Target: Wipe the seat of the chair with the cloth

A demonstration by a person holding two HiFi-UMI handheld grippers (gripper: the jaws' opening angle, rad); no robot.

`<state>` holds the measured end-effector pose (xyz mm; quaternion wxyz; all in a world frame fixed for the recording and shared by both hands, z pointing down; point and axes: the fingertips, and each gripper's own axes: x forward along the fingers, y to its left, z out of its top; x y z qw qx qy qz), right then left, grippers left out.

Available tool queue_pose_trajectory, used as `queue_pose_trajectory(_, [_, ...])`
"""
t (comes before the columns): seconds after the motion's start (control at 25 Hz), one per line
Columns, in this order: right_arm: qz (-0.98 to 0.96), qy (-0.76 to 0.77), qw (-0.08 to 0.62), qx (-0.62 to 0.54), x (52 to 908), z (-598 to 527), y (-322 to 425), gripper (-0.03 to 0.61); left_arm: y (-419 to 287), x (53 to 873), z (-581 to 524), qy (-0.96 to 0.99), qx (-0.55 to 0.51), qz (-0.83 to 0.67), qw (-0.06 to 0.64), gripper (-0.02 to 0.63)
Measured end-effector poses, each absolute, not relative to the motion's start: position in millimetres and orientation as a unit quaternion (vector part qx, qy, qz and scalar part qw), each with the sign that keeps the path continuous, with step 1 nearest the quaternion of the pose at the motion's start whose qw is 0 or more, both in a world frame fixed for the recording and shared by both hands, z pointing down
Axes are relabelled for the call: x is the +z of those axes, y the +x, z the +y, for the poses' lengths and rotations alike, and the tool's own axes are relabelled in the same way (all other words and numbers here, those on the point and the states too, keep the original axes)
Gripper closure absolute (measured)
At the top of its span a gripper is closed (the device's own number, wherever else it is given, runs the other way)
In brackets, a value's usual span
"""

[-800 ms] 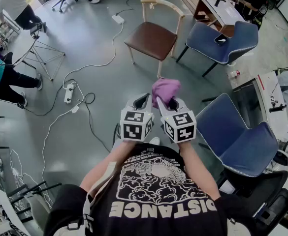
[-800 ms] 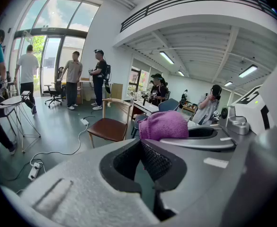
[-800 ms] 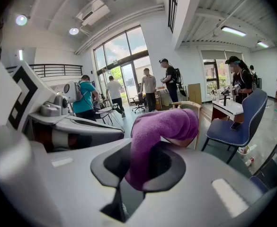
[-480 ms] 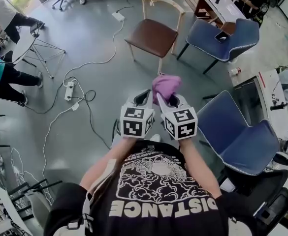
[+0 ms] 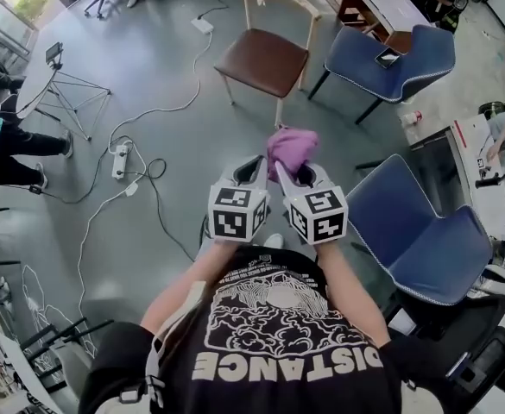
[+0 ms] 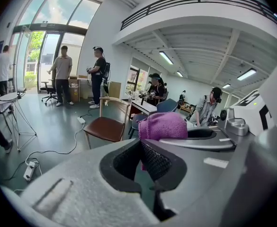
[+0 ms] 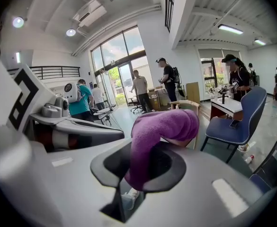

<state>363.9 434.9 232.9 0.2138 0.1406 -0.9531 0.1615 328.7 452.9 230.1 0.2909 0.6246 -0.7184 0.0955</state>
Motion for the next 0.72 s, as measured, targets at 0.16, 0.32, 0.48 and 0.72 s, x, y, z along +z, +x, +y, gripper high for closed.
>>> queue_pose_trajectory(0.16, [-0.949, 0.153, 0.221, 0.164, 236.9, 422.0, 354.4, 0.517, 318.0, 234.0, 437.3, 0.634, 0.092, -0.708, 0.297, 0.623])
queue_pose_trajectory(0.32, [-0.946, 0.163, 0.228, 0.166, 241.8, 409.0, 327.9, 0.517, 291.1, 236.4, 421.8, 0.642, 0.09, -0.7, 0.3, 0.623])
queue_pose_trajectory(0.48, [-0.94, 0.176, 0.235, 0.172, 243.1, 396.3, 296.9, 0.517, 258.9, 236.6, 406.8, 0.654, 0.09, -0.687, 0.305, 0.623])
queue_pose_trajectory(0.72, [-0.931, 0.198, 0.248, 0.179, 241.2, 382.6, 244.1, 0.517, 201.6, 234.6, 389.1, 0.669, 0.091, -0.668, 0.313, 0.623])
